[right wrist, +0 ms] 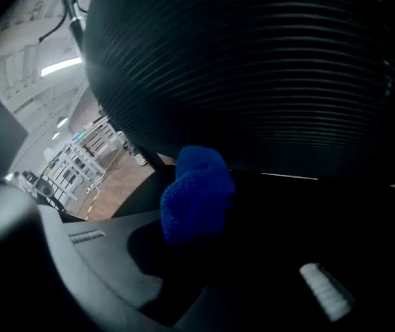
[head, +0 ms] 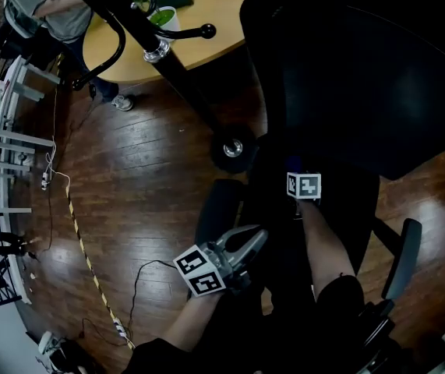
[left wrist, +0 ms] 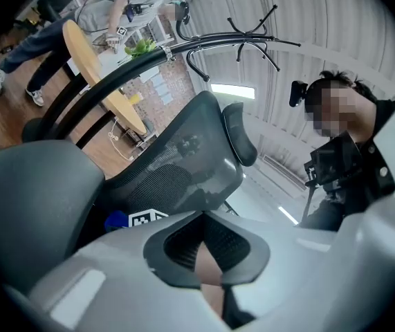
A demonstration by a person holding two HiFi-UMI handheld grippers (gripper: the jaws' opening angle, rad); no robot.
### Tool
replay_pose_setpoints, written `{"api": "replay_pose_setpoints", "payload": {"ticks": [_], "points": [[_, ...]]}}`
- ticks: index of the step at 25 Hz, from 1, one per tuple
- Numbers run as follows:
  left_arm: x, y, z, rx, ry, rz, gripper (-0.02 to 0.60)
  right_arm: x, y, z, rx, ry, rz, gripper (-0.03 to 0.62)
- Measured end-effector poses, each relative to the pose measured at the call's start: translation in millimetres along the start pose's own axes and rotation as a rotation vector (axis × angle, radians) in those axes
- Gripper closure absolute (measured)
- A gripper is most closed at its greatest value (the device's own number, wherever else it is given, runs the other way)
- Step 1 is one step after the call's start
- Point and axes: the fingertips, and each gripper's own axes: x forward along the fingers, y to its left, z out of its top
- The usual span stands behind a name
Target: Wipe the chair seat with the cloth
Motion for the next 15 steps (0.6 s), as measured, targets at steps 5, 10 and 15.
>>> {"api": "replay_pose_setpoints", "payload": {"ticks": [5, 10, 15], "points": [[14, 3, -6, 0.014, 0.04, -0.004, 0.587, -44, -98, -25, 0.121, -0.032, -0.117, 0.559], [39, -3, -22, 0.026, 0.119, -0.033, 0.586, -111, -198, -53, 0.163, -0.044, -0.242, 0.559], [65, -21, -21, 0.032, 0.152, -0.044, 0.588, -164, -243, -53, 0.168, -0.058, -0.285, 0.559]]}}
